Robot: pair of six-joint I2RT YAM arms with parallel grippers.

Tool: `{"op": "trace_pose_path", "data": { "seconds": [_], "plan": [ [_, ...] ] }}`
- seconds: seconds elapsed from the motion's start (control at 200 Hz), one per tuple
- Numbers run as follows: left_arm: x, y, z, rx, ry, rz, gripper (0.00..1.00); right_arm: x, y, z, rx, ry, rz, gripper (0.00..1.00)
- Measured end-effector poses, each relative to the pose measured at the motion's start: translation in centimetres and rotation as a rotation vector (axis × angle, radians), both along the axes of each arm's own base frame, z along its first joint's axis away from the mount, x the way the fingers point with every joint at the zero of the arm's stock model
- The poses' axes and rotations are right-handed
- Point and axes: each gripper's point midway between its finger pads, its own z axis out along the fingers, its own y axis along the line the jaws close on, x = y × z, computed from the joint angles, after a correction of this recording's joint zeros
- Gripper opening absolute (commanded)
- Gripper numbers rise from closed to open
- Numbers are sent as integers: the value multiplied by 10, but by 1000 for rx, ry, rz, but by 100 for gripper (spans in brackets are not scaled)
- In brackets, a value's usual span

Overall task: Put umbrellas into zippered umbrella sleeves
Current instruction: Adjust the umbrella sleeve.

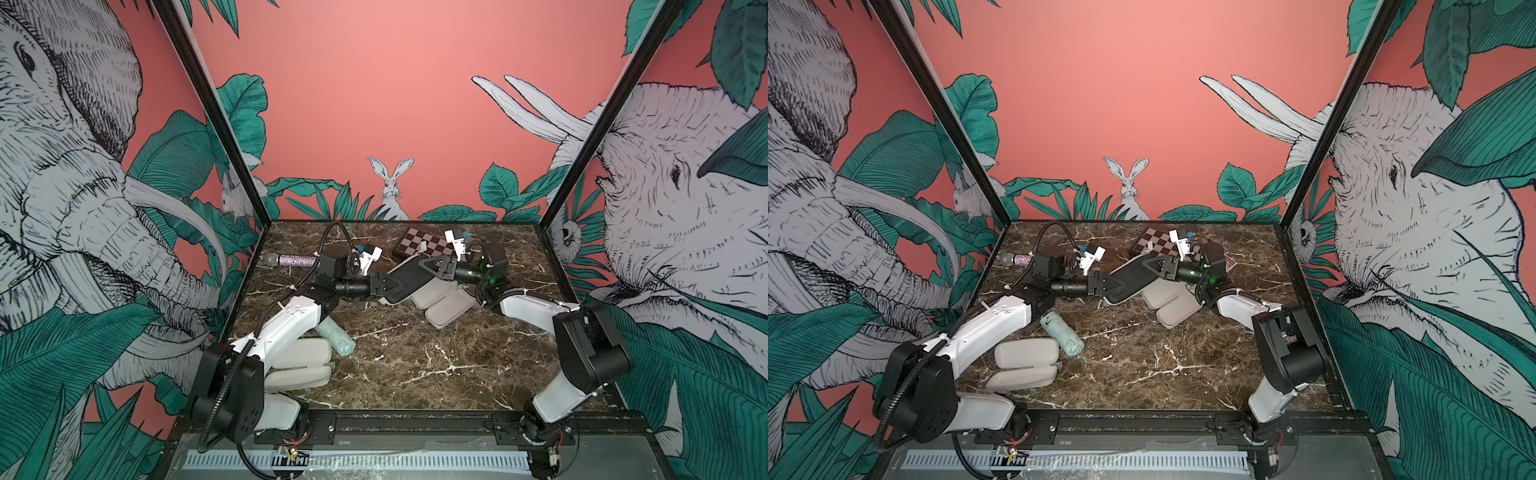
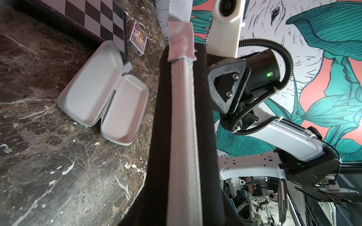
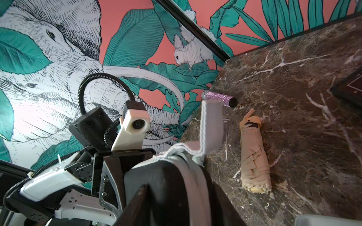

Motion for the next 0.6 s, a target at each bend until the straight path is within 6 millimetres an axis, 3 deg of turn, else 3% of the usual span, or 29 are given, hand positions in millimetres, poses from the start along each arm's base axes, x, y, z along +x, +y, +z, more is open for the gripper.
{"op": "trace_pose_path", "data": {
  "seconds": [0.115,0.155,0.255,0.39,0.495,0.6],
  "plan": [
    [18,8,11,-30,-33,79,90,10,-1,1,51,41,-61,16],
    [25,13,15,-48,-52,131,97,15,-1,-2,68,60,-91,14],
    [32,29,15,-84,-66,281,99,29,-1,-13,117,119,-173,12],
    [34,49,-9,-84,-43,494,100,49,-6,-24,158,160,-331,13],
    [29,48,-25,-53,-45,586,99,57,-4,-23,170,159,-444,13],
    [30,42,-22,-62,-93,646,99,48,14,-24,157,160,-489,14]
  ]
}}
